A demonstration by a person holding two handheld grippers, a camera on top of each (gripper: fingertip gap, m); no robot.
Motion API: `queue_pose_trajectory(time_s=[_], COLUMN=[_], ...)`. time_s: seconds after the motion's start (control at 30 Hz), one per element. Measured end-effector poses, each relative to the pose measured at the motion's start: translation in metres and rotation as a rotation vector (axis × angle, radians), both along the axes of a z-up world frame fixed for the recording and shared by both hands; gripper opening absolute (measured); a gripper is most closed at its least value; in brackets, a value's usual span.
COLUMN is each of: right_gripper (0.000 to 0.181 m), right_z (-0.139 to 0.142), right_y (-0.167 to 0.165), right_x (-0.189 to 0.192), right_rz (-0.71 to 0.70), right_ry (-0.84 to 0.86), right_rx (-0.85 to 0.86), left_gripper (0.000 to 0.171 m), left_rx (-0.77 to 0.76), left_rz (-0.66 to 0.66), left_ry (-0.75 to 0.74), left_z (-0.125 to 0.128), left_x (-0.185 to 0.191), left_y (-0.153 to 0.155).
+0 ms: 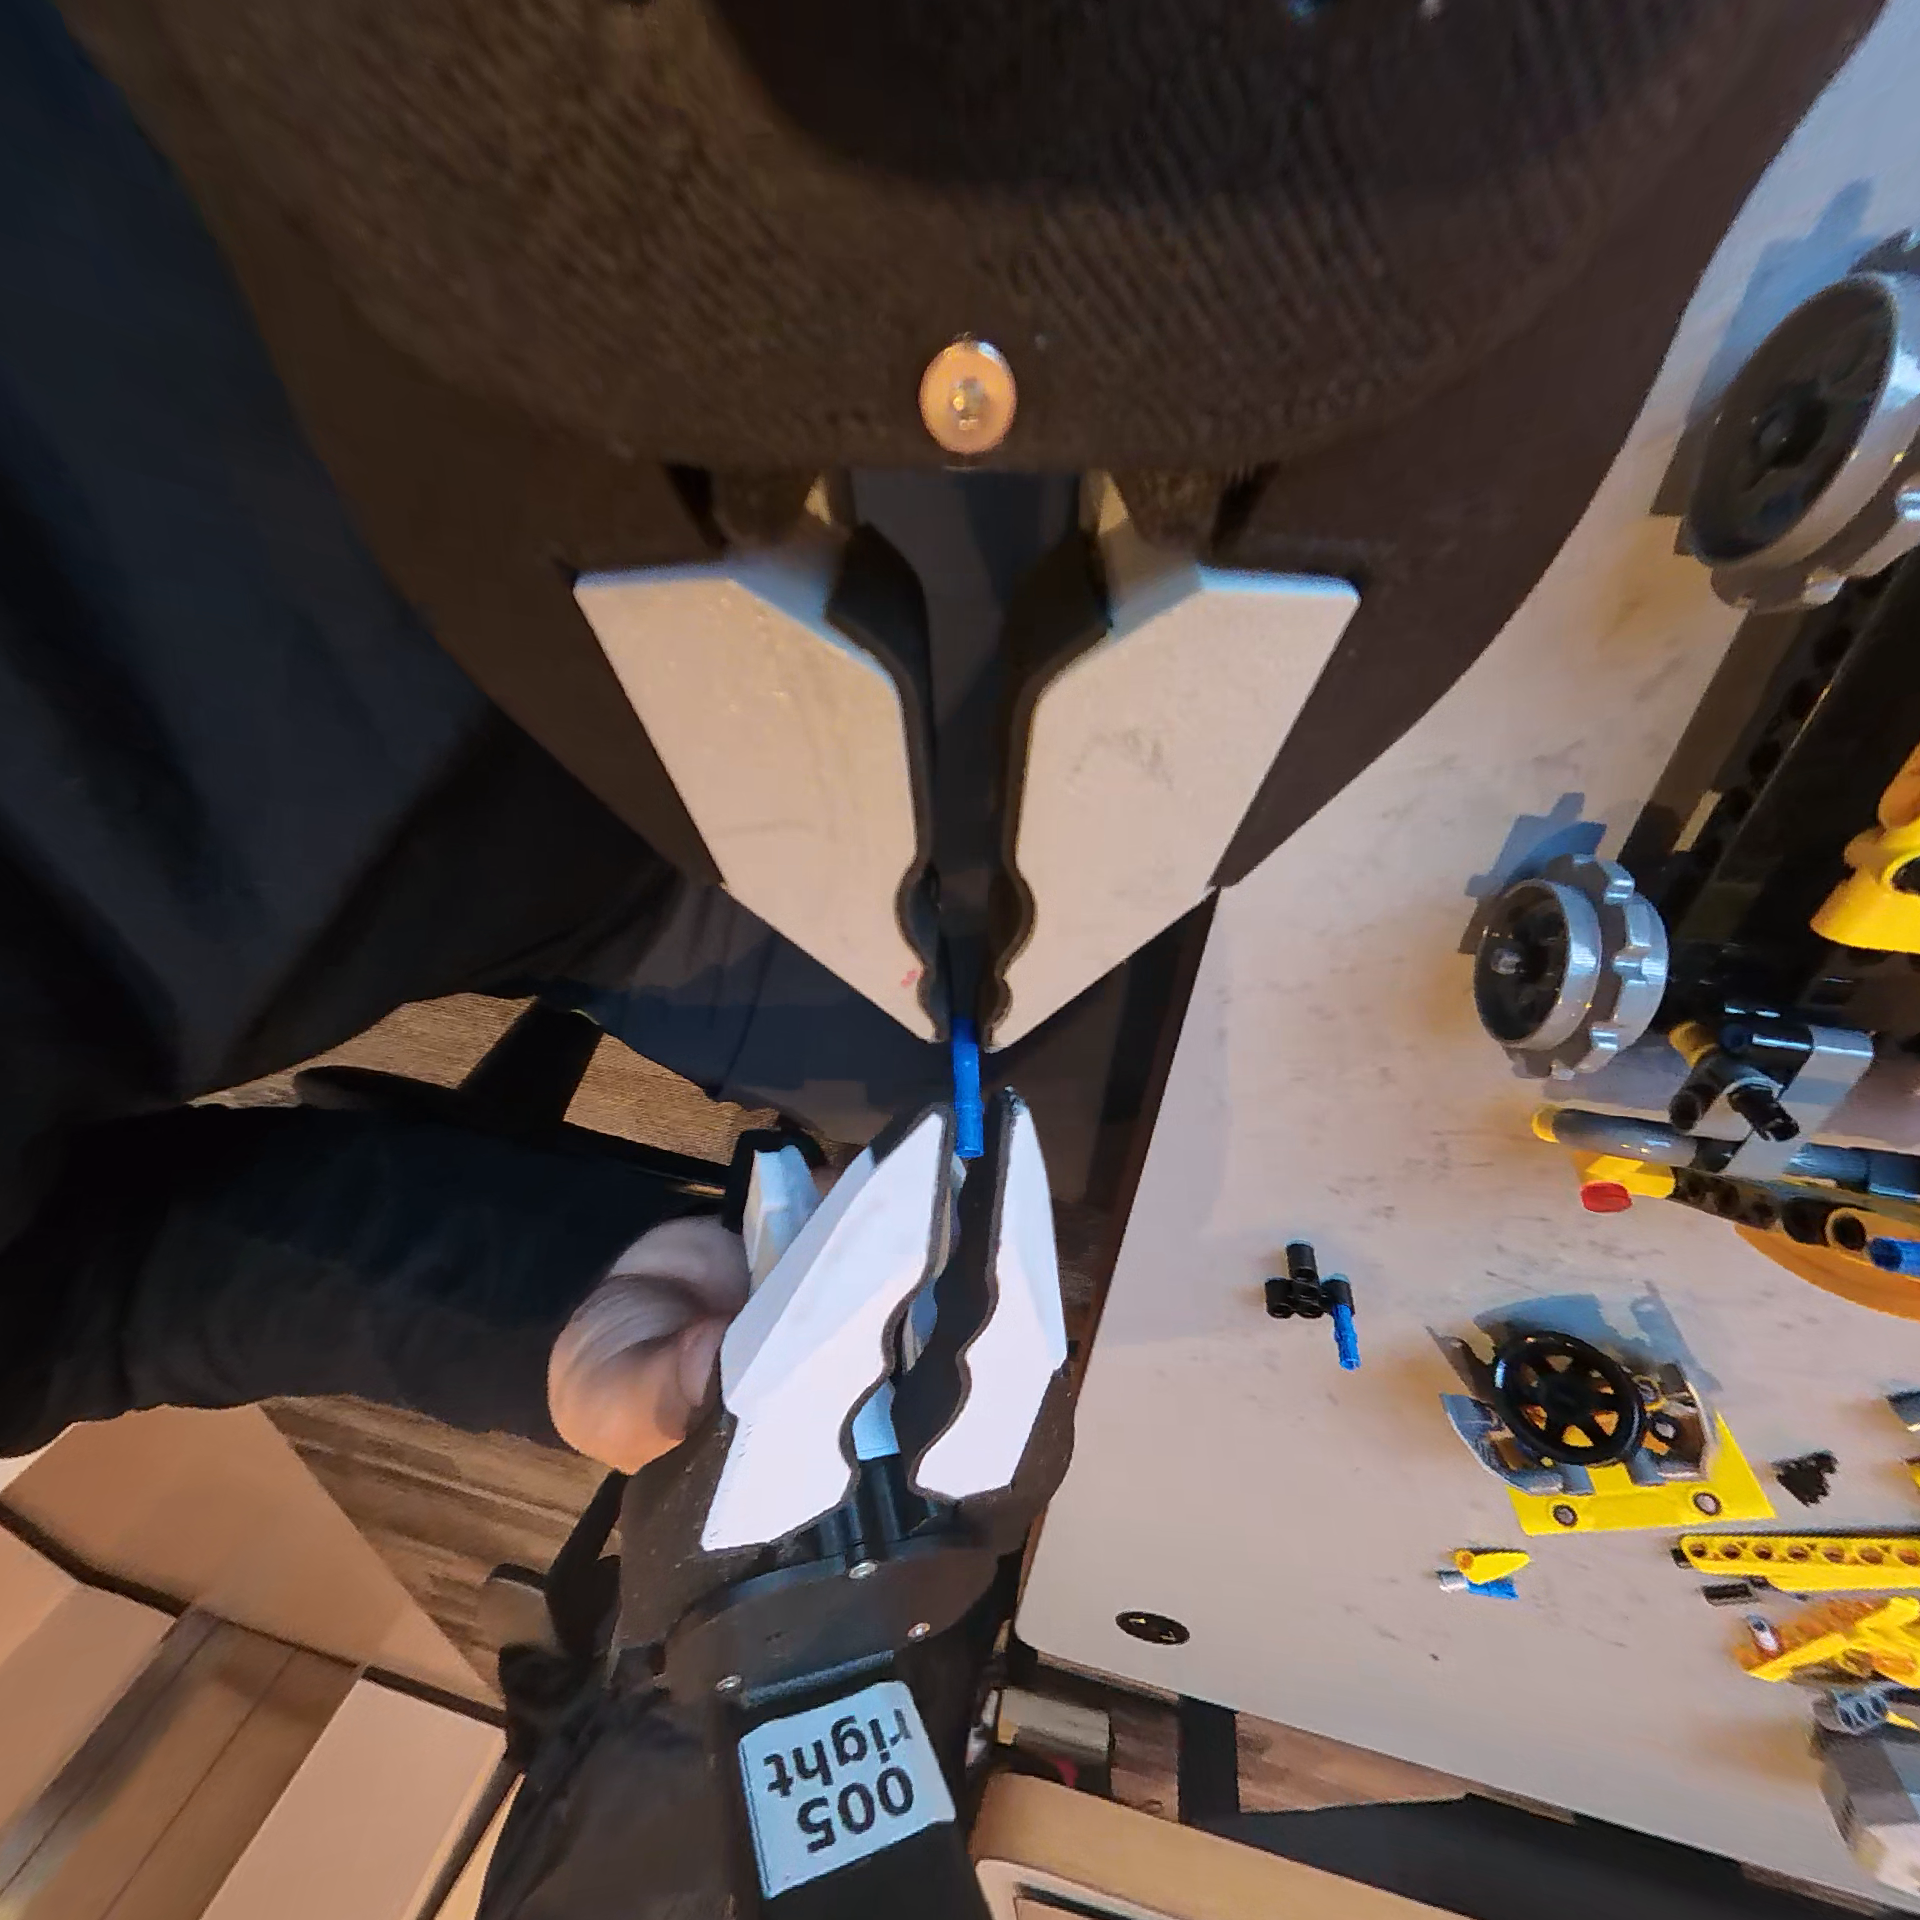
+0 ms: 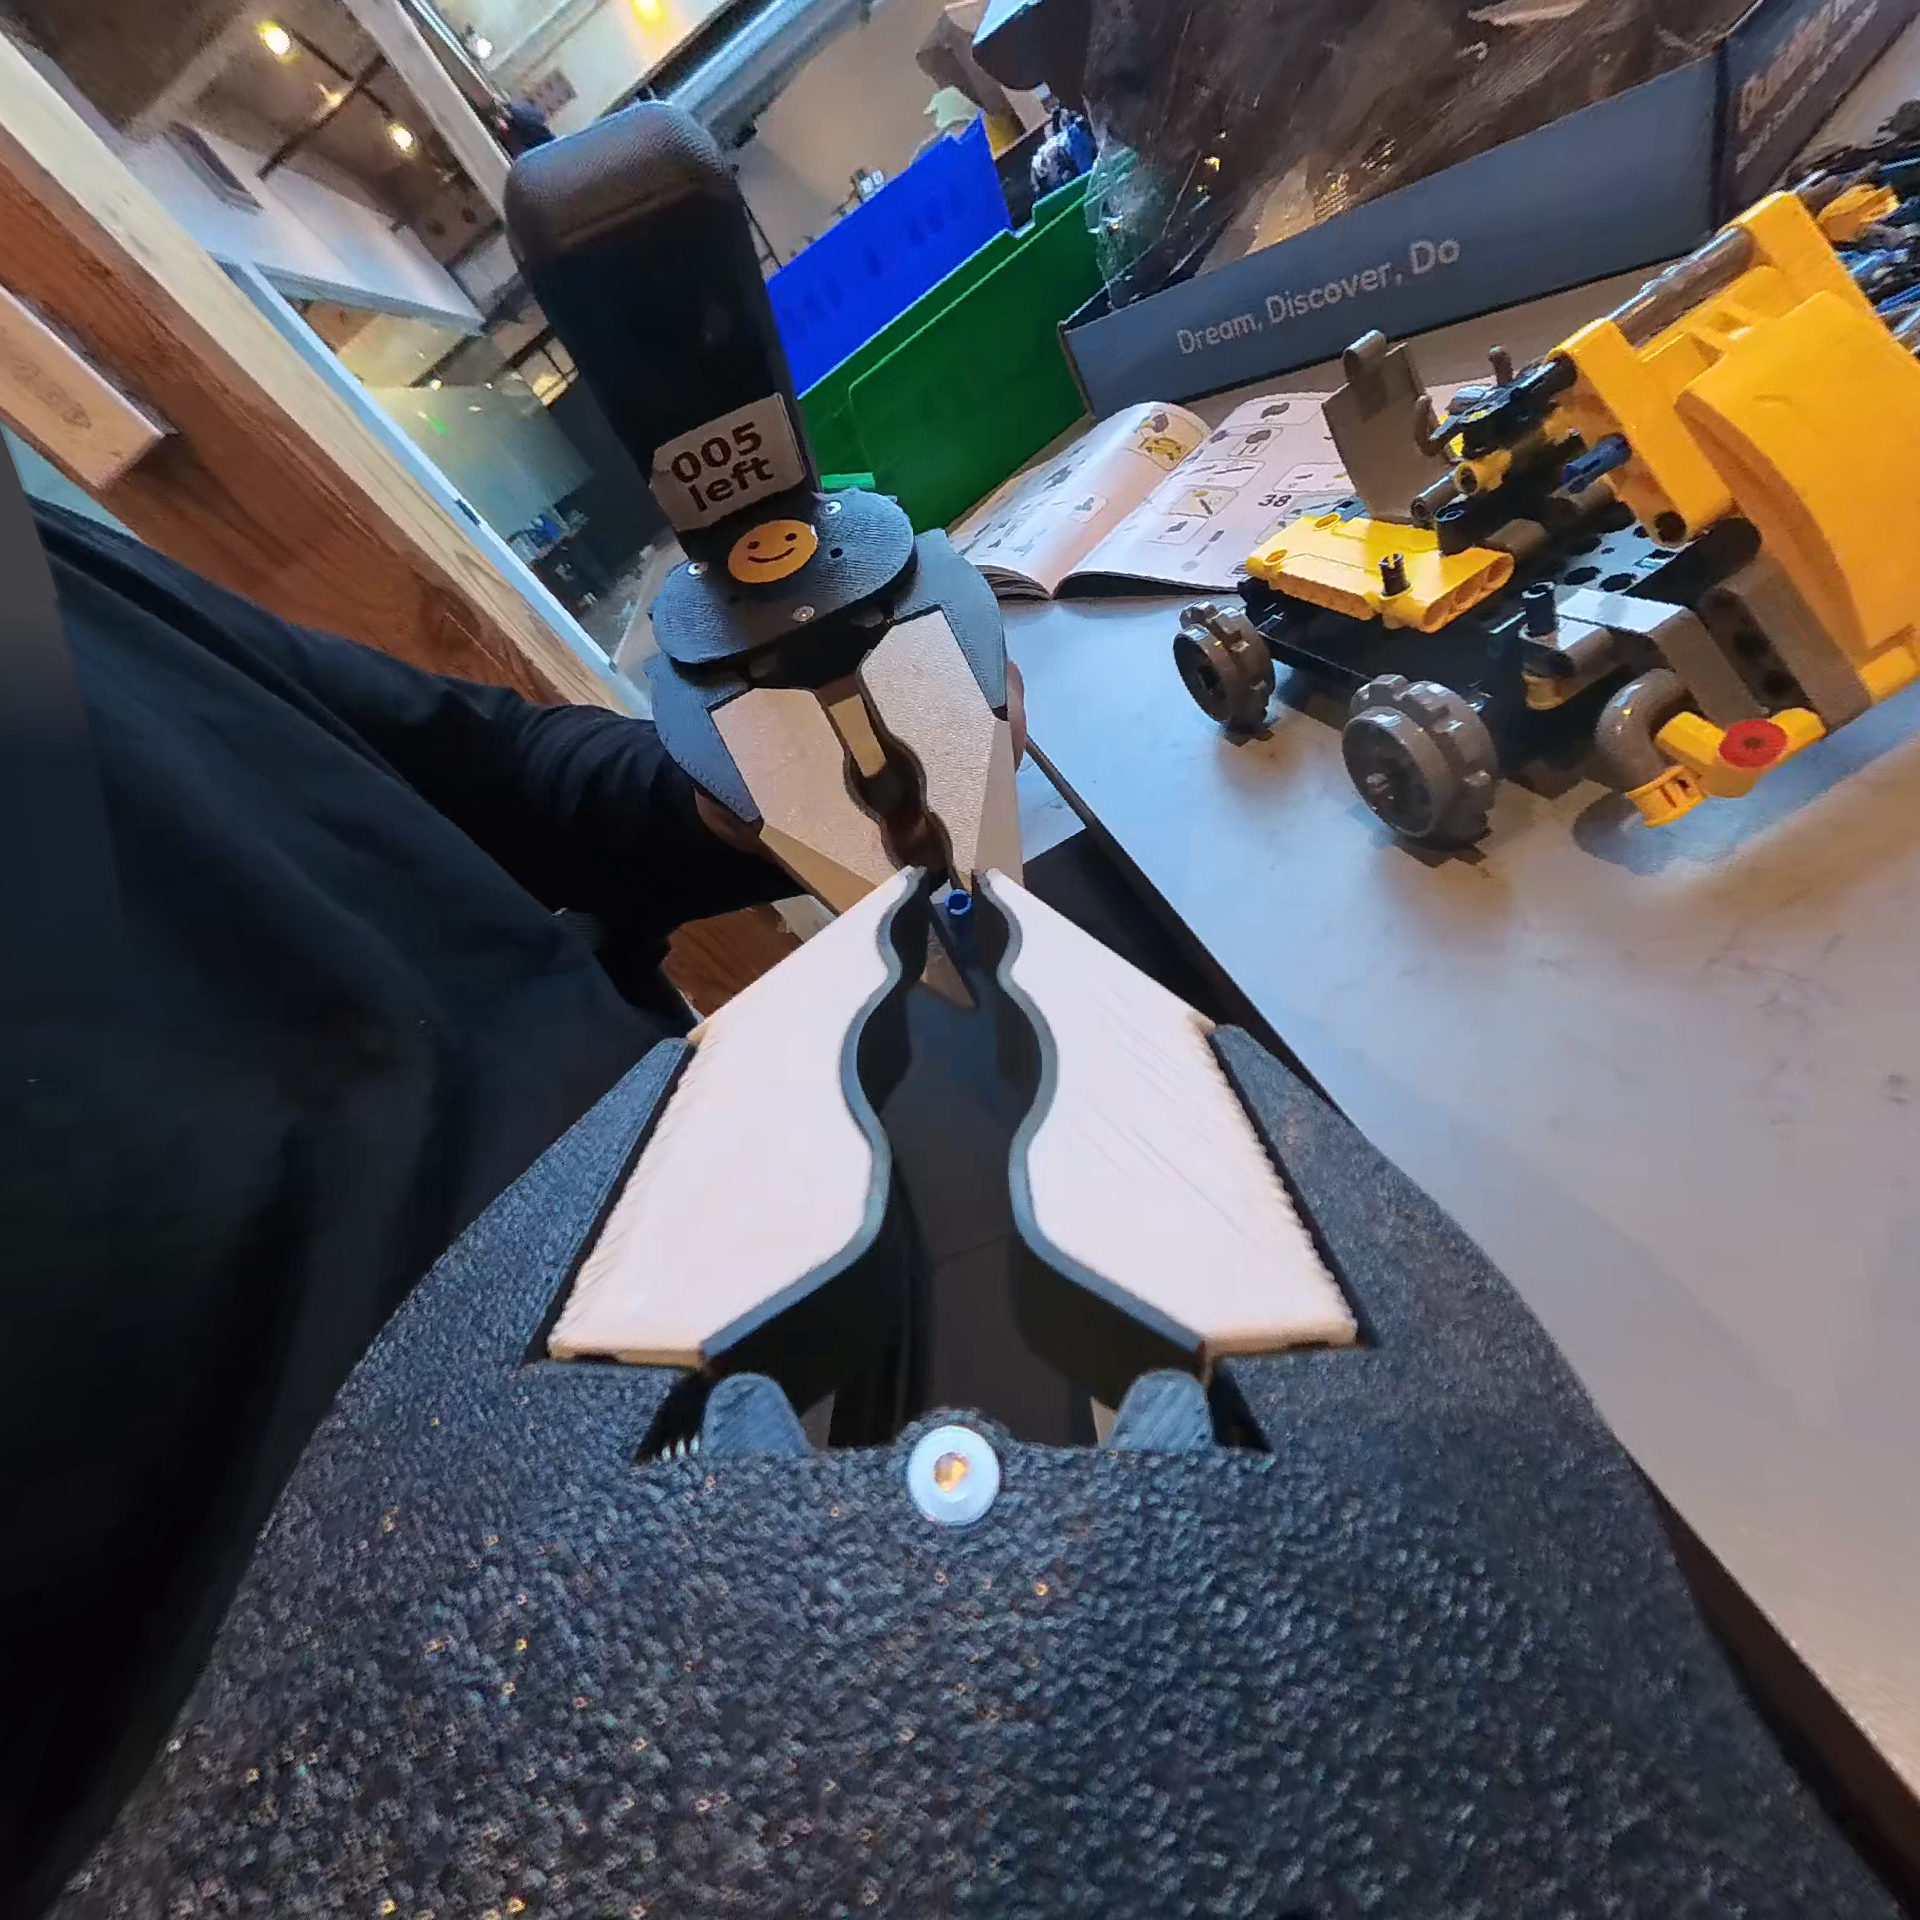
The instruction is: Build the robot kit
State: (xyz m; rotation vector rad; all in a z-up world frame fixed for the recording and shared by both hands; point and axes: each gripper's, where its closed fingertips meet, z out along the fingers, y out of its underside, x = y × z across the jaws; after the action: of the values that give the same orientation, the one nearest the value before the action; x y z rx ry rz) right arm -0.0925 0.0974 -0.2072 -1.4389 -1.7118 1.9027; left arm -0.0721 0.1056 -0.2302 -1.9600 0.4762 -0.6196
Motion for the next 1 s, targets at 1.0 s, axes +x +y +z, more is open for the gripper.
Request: queue_pose_trajectory(time_s=[1.0], right_gripper=[0.005], right_z=[0.006], right_y=[0.024], right_x=[-0.014], right_rz=[-0.207], right_ry=[-0.030], right_rx=[-0.218], left_gripper=[0.020], left_rx=[0.150], left_rz=[0.172], left_ry=[0.304], left_z=[0.001], left_x=[-0.022], left_y=[0.012])
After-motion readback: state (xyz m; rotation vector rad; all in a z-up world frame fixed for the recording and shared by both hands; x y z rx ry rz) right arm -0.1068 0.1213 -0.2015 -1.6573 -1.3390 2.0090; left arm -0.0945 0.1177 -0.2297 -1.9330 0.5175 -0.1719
